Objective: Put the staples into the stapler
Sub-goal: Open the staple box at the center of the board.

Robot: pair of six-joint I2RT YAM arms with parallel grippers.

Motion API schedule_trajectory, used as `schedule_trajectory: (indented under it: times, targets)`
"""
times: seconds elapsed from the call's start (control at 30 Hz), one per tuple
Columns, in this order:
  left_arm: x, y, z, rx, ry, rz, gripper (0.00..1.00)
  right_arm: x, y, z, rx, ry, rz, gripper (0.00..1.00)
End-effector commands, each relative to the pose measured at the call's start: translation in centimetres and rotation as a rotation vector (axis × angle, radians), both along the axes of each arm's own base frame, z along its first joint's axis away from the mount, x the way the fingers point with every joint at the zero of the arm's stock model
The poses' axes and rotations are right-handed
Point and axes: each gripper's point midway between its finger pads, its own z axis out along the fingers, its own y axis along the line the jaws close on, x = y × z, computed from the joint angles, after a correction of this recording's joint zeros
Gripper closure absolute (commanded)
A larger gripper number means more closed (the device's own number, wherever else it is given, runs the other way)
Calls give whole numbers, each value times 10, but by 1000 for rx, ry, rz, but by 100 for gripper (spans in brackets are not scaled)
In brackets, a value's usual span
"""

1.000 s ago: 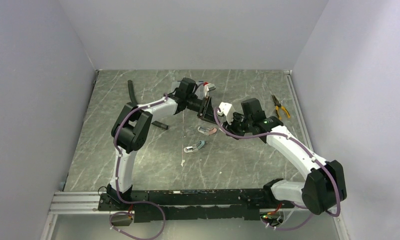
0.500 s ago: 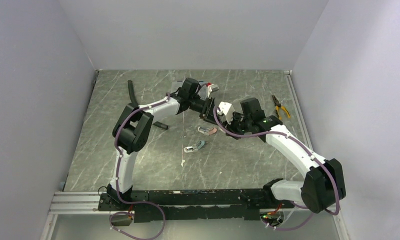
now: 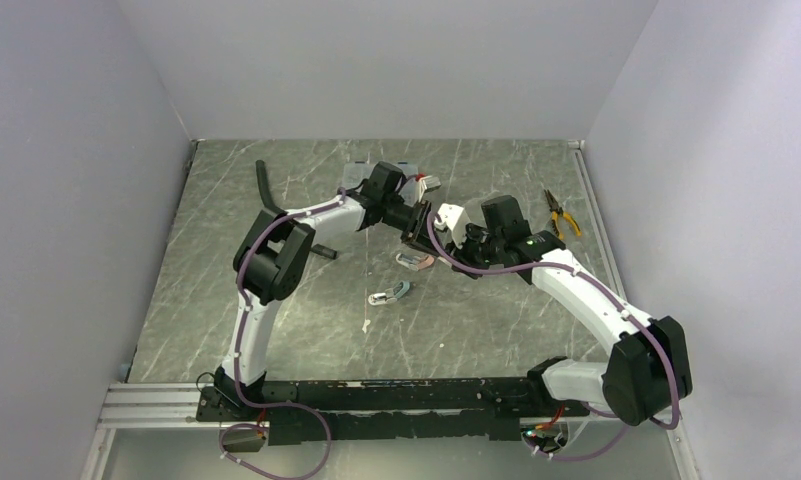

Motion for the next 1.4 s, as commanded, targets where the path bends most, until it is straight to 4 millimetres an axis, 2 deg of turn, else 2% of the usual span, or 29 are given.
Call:
schedule_trajectory:
  times: [0.0,0.17,0.2,0.5,0.77,0.9,1.03,1.17,1.37]
  targets:
    - [1,-9,12,-32,-10,-21,76,13,5,15,18,-49,-15,88]
    - [1,-12,8,-41,2,-24,97,14,-1,8,-13,-26,-48,86]
    - [1,-13,6,-40,8,-23,97,14,-3,5,-24,-22,-57,86]
    - [10,-32,-7,-5,-44,-4,97,8,-25,-24,-131,34,-123,78]
    - [23,-51,-35,43,-49,15,97,5,-44,-55,-234,38,-130,78]
    - [27,-52,-51,63,-42,28,97,5,-51,-70,-255,70,-135,77]
    - [29,-54,-59,58,-43,38,97,4,-59,-84,-266,110,-136,75]
    - [32,-56,-65,57,-46,48,97,4,-65,-93,-276,133,-138,73]
    - [36,-58,-65,57,-57,47,97,5,-71,-97,-272,142,-146,70]
